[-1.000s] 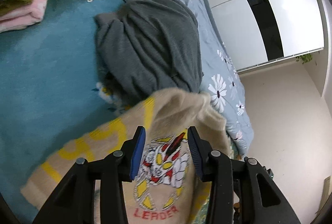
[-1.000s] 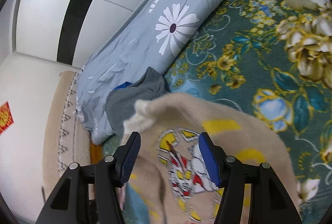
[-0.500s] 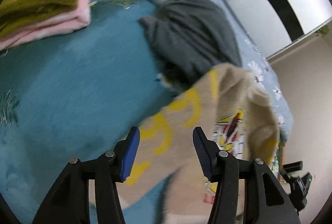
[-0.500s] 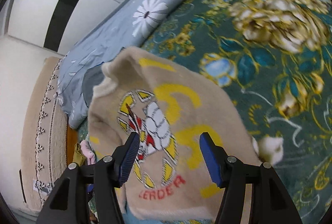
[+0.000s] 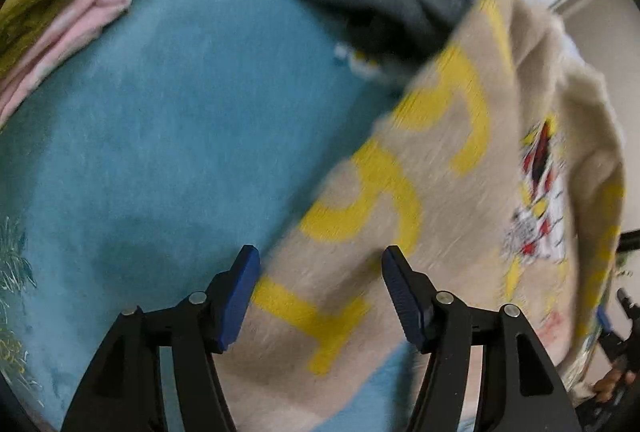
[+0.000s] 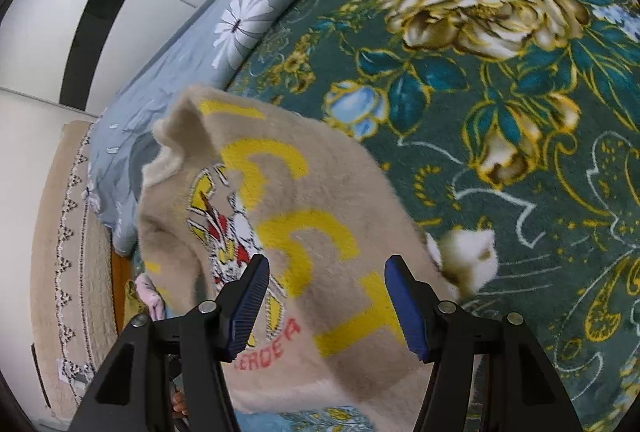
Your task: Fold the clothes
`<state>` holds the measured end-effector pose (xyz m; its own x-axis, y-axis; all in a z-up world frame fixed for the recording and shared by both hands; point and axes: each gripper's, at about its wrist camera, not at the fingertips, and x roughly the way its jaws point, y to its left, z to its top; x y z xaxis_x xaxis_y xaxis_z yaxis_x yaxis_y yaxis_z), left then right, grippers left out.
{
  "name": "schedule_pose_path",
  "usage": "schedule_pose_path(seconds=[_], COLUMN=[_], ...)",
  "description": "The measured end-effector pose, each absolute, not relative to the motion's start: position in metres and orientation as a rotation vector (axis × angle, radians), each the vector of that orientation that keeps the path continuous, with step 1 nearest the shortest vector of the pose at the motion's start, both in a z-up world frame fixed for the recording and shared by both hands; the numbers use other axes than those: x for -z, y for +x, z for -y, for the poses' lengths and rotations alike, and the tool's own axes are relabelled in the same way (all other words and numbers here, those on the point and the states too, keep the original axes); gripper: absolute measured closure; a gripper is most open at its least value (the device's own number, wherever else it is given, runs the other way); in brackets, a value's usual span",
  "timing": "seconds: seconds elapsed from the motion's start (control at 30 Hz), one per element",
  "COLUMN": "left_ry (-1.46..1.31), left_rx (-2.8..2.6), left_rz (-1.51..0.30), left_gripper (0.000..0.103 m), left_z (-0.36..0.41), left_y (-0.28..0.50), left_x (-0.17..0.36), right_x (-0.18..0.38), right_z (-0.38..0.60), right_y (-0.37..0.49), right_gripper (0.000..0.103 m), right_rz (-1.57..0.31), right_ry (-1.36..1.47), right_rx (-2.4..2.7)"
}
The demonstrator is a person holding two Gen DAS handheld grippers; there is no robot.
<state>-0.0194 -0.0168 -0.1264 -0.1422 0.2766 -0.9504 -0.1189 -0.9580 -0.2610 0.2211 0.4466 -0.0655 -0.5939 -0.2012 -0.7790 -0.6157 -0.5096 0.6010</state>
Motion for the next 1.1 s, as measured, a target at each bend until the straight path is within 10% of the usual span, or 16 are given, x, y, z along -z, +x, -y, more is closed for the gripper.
schedule_pose_path(seconds=[0.17, 0.4, 1.1], left_ry=[-1.875, -1.882, -1.739], left_rx=[-2.193, -2.248, -2.636], left_rz=[0.147, 0.073, -0.136], left_gripper=[0.039, 0.093, 0.097], left_z=[0.013, 0.015, 0.072], left_y=[-0.014, -0.007, -0.04], left_x=[0.131, 0.128, 0.053], right_x=[0.078, 0.076, 0.08], right_z=[-0.444, -0.442, -0.386], right_y=[0.221, 0.218, 0.195], right_gripper=[0.039, 0.039, 0.04], right_rz=[-1.423, -1.426, -0.673], right_ry=[-1.253, -1.252, -1.596], right_rx=[-2.141, -2.163, -2.275])
